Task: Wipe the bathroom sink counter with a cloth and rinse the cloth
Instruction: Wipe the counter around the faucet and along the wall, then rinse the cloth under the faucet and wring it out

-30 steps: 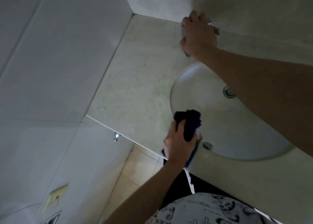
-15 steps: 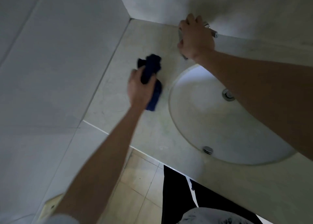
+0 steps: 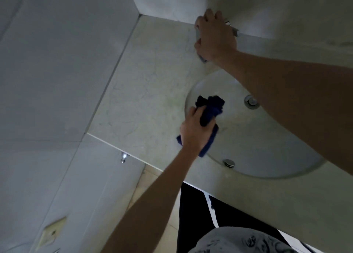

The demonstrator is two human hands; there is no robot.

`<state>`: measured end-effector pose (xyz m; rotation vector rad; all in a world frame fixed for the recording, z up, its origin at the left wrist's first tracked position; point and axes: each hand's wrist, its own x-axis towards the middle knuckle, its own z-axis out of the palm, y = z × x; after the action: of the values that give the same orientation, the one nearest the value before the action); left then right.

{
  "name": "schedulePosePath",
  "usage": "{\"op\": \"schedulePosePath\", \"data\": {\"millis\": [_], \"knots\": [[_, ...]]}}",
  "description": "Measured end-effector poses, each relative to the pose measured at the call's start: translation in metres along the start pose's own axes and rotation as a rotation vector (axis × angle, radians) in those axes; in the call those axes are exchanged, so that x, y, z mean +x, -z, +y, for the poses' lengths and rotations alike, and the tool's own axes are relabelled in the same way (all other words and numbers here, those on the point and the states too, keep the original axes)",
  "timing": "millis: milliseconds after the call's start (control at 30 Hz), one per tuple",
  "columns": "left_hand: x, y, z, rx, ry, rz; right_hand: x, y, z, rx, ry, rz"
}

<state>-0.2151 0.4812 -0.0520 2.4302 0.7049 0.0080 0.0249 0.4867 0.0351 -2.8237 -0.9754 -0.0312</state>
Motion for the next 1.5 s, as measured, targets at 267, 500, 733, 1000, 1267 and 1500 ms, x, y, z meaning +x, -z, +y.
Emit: {"op": "schedulePosePath", "data": {"millis": [267,500,733,1000,1267,1500], "knots": [[-0.050,0.060,-0.062,-0.267,0.177,0.251,0.000,0.000,0.001,0.025,-0.011,0.002],[-0.110,0.054,-0.111,-0.073,0.419,0.308,-0.005,0.001,-0.002,0.030,-0.020,0.002],[-0.160,-0.028,-0.005,0.069,0.236,0.168,-0.007,0.004,-0.003,0.036,-0.020,-0.014],[-0.122,-0.031,0.039,-0.540,0.207,-0.156,-0.006,0.002,-0.004,0.048,-0.025,0.017],[-0.017,0.066,0.035,-1.318,0.472,-0.349,-0.004,0.007,0.002,0.377,-0.070,-0.033],[0.061,0.091,0.021,-1.559,0.512,-0.522,-0.036,0.009,0.034,0.937,-0.567,0.371]]}}
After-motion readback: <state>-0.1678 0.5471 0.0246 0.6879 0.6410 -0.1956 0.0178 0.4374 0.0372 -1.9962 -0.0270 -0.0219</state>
